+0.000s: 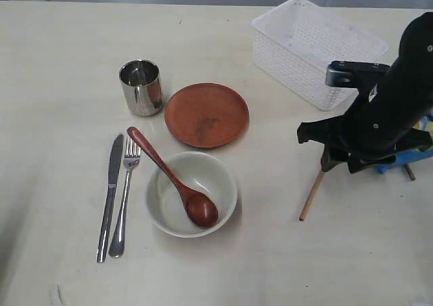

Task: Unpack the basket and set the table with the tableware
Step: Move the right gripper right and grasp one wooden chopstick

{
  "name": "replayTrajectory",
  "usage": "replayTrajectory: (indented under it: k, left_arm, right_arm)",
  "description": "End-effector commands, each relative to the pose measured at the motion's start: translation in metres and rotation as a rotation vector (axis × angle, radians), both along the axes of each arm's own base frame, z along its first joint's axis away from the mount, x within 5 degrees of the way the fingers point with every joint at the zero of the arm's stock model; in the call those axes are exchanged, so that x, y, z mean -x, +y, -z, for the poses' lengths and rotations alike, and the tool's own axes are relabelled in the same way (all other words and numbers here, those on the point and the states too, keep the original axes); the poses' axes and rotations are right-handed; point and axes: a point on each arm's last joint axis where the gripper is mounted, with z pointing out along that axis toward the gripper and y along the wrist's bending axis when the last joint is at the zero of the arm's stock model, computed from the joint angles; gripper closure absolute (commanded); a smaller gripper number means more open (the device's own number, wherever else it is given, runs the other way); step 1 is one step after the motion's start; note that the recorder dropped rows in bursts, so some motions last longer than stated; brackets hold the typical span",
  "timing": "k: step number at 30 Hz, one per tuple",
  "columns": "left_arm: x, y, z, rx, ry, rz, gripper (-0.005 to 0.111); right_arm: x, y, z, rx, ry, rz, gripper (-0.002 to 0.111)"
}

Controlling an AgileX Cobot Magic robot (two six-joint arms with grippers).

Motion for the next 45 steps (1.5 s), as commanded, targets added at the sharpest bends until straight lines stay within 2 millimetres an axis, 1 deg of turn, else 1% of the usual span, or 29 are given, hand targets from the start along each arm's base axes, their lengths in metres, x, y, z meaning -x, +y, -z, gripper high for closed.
replayTrajectory:
  k: [1,5,11,17,21,23,24,27,28,29,32,35,39,44,45]
  left_arm:
    - [0.000,0.000,0.000,0.010,-0.007,-0.001,0.107]
    - [0.000,0.000,0.000,0.010,-0.007,-0.001,0.107]
    - [0.000,0.000,0.000,0.010,-0.007,-0.001,0.107]
    - [0.000,0.000,0.000,0.010,-0.007,-0.001,0.107]
    - [0.000,0.000,0.000,0.010,-0.007,-0.001,0.107]
    - [0.000,0.000,0.000,0.010,-0.007,-0.001,0.107]
    - [0.000,0.000,0.000,0.010,-0.007,-0.001,0.107]
    - [0.000,0.000,0.000,0.010,-0.007,-0.001,0.107]
    - [0.000,0.000,0.000,0.010,-0.007,-0.001,0.107]
    - [0.000,0.000,0.000,0.010,-0.007,-0.001,0.107]
    - [0.000,0.000,0.000,0.010,-0.007,-0.001,0.107]
    - [0.000,0.000,0.000,0.010,-0.007,-0.001,0.107]
    - [0.000,0.000,0.000,0.010,-0.007,-0.001,0.107]
    - [0.000,0.000,0.000,0.010,-0.007,-0.001,0.107]
    - [0.000,0.000,0.000,0.010,-0.007,-0.001,0.107]
  right_arm:
    - [-0.004,0.000,0.016,0.005,0.026,0.057,0.066]
    - [-0.008,0.001,0.027,0.008,0.032,0.068,0.066]
    - [-0.015,0.005,0.035,-0.031,0.002,0.113,0.066]
    - [-0.014,0.005,0.051,-0.006,0.067,0.113,0.066]
    - [-0.013,0.005,0.058,0.003,0.088,0.113,0.066]
    - [-0.013,0.004,0.060,0.008,0.096,0.111,0.070]
    - [-0.013,0.004,0.061,0.012,0.105,0.105,0.075]
    - [-0.011,0.004,0.062,0.020,0.121,0.098,0.095]
    - [-0.010,0.004,0.062,0.023,0.130,0.097,0.104]
    - [-0.010,0.003,0.062,0.024,0.135,0.096,0.109]
    - [-0.007,0.003,0.062,0.032,0.162,0.087,0.109]
    - [-0.004,0.002,0.059,0.037,0.188,0.058,0.109]
    - [0.000,0.001,0.046,0.033,0.190,0.039,0.109]
    - [0.006,0.000,0.019,0.015,0.154,0.030,0.109]
    - [0.010,-0.001,0.006,0.006,0.131,0.022,0.109]
